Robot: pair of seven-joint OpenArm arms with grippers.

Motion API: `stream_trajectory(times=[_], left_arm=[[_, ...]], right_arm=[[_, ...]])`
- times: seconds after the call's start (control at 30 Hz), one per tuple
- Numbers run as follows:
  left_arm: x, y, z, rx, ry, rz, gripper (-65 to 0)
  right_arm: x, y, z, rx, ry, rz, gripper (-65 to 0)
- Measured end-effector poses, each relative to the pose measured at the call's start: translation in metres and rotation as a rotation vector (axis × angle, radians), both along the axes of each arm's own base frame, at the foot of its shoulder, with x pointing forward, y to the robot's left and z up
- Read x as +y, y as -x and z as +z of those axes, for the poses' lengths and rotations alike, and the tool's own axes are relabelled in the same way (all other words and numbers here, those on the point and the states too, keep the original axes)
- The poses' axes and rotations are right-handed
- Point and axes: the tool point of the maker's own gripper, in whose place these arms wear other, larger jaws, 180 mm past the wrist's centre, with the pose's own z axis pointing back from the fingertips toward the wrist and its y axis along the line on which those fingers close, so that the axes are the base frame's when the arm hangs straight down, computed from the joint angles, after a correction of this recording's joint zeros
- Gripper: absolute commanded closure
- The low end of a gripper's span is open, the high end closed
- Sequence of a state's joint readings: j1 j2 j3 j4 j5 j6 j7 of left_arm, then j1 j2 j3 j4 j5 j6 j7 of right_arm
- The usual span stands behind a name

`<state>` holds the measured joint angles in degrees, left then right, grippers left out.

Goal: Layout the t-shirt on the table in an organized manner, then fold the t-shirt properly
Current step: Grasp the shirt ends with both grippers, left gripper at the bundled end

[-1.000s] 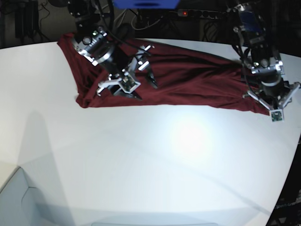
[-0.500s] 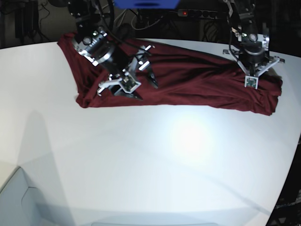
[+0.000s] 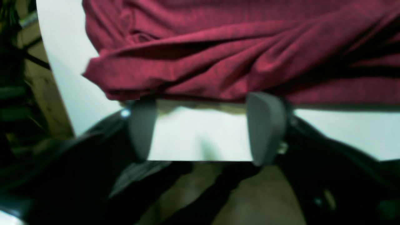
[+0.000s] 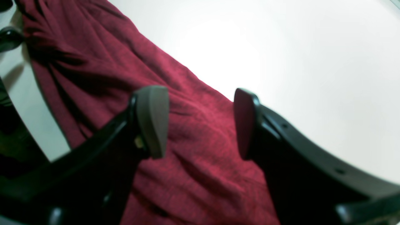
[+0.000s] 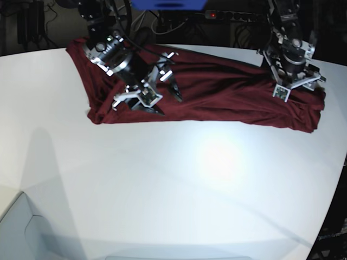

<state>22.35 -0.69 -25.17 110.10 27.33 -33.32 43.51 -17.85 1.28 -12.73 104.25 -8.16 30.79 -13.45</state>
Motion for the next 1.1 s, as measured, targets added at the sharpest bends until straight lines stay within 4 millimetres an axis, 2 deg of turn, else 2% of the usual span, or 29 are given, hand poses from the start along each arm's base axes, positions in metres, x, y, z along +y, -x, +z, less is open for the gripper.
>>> stream_trajectory(times=[0.13,0.43,0.6,0.87,0.93,1.1], left_arm=[[-0.003,-0.005,0.001,0.014,-0.011,-0.082,-47.2],[0.000,-0.004,-0.006,0.037,-0.015,-0.078,-47.2],[0.000,0.002,-0.021,0.082,0.002,-0.072,-47.2],[0.002,-0.007,-0.023,0.083,-0.007,-0.095,-47.0],[0.001,-0.008,-0.023,0.081,-0.007,-0.097,-44.8],[0.002,-0.013,-0.019,0.066,-0.010,-0.096,-33.6]], right_arm=[[0.000,0.000,0.000,0.000,0.000,0.000,-33.5],[-0.001,0.000,0.000,0.000,0.001,-0.001,-33.5],[-0.001,-0.001,0.000,-0.001,0.000,-0.002,-33.5],[-0.001,-0.007,0.005,-0.019,0.001,-0.001,-33.5],[0.000,-0.007,0.005,-0.019,0.000,-0.001,-33.5],[-0.001,-0.005,-0.003,0.001,0.005,-0.002,-33.5]])
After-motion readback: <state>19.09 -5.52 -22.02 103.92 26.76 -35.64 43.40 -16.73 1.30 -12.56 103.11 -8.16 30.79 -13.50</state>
